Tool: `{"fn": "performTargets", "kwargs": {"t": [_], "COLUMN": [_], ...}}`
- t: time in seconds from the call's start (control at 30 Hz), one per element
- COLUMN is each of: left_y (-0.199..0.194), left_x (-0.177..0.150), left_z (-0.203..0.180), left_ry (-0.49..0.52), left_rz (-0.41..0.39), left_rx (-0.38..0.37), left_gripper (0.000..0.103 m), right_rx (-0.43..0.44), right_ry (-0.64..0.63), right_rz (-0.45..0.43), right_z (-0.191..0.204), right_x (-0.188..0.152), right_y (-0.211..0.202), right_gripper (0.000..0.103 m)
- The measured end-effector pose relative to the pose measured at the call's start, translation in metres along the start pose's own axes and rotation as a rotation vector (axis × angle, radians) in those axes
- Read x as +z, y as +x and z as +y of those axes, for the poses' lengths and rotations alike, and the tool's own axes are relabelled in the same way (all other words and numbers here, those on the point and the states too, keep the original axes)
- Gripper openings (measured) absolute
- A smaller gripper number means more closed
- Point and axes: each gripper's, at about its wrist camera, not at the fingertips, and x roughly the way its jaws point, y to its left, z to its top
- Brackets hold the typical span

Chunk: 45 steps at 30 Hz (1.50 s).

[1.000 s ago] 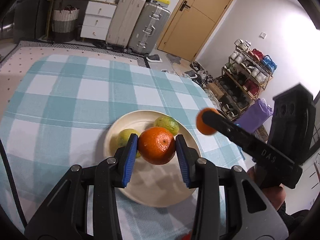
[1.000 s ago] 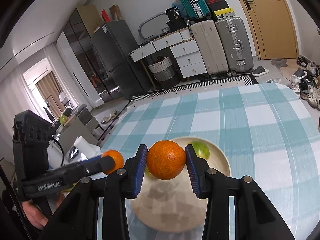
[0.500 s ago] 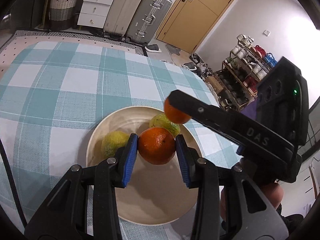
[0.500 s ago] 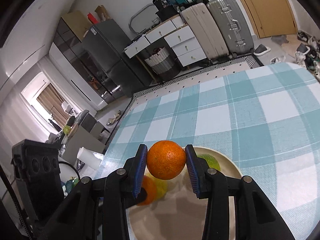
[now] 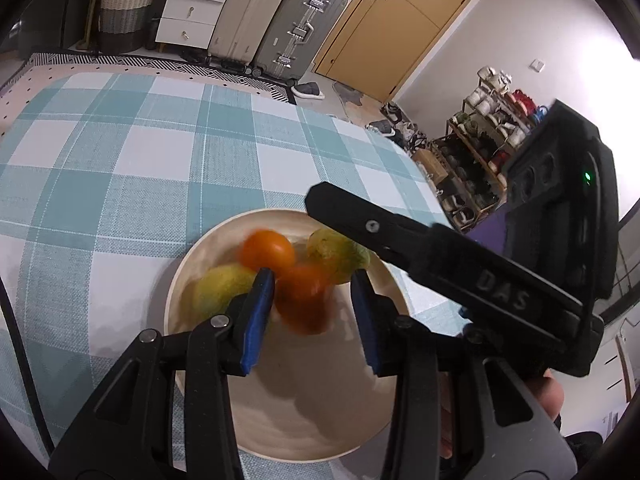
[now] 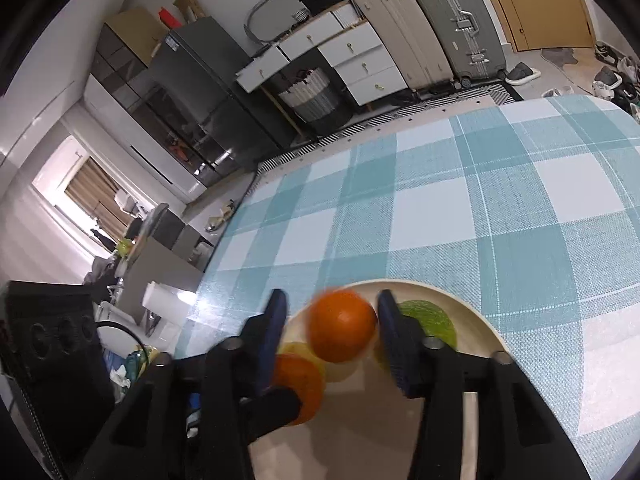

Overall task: Organize fruits
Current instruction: 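Lower both oranges onto the cream plate and open both tools, then lift both tools away from the plate toward the remaining fruit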

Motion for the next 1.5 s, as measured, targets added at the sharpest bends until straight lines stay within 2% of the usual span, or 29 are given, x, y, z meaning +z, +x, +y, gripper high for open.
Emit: {"fn": "performTargets", "kwargs": {"t": [0.2, 0.3, 0.5, 0.63, 0.7, 0.87, 1.1, 1.2, 1.37, 1.5], "left_y": [-0.006, -0.013, -0.034, -0.050, -0.059, -0.081, -0.108, -0.117, -0.132, -0.142], "left_x": [-0.001, -0.004, -0.014, -0.023, -0.028, -0.042, -0.065, -0.074, -0.089, -0.102], "left_z": [-0.008, -0.011, -0.015, -0.020, -0.023, -0.031, -0.050, -0.058, -0.066, -0.070], "left_ry": [0.019, 0.021, 0.025, 0.040, 0.055, 0.087, 0.149, 0.174, 0.201, 0.211], "left_rz": [0.003, -0.004, -0.020, -0.042, -0.057, -0.094, -0.135, -0.152, -0.181, -0.187], "left_rx": [-0.007, 0.001, 0.025, 0.058, 0.088, 0.141, 0.203, 0.230, 0.281, 0.327], "left_gripper": [0.036, 0.036, 0.037, 0.042, 0.044, 0.052, 0.060, 0.069, 0.081, 0.082], "right_rx": [-0.002, -0.005, -0.026, 0.004, -0.008, -0.042, -0.099, -0.120, -0.149, -0.178], "right_ry": [0.006, 0.020, 0.013, 0.047, 0.038, -0.002, -0.085, -0.129, -0.187, -0.240], "right_rz": [-0.050, -0.078, -0.128, -0.132, -0.149, -0.162, -0.178, -0.203, -0.225, -0.243], "right_z": [0.003, 0.002, 0.004, 0.003, 0.006, 0.012, 0.025, 0.033, 0.043, 0.051], "right_x": [0.001, -0.001, -0.009, -0.017, -0.023, -0.041, -0.070, -0.082, -0.099, -0.116], "right_y": [-0.022, -0.034, -0.064, -0.081, -0.091, -0.110, -0.133, -0.145, -0.159, -0.168], "right_gripper": [0.056, 0.061, 0.062, 0.066, 0.071, 0.072, 0.081, 0.086, 0.089, 0.096]}}
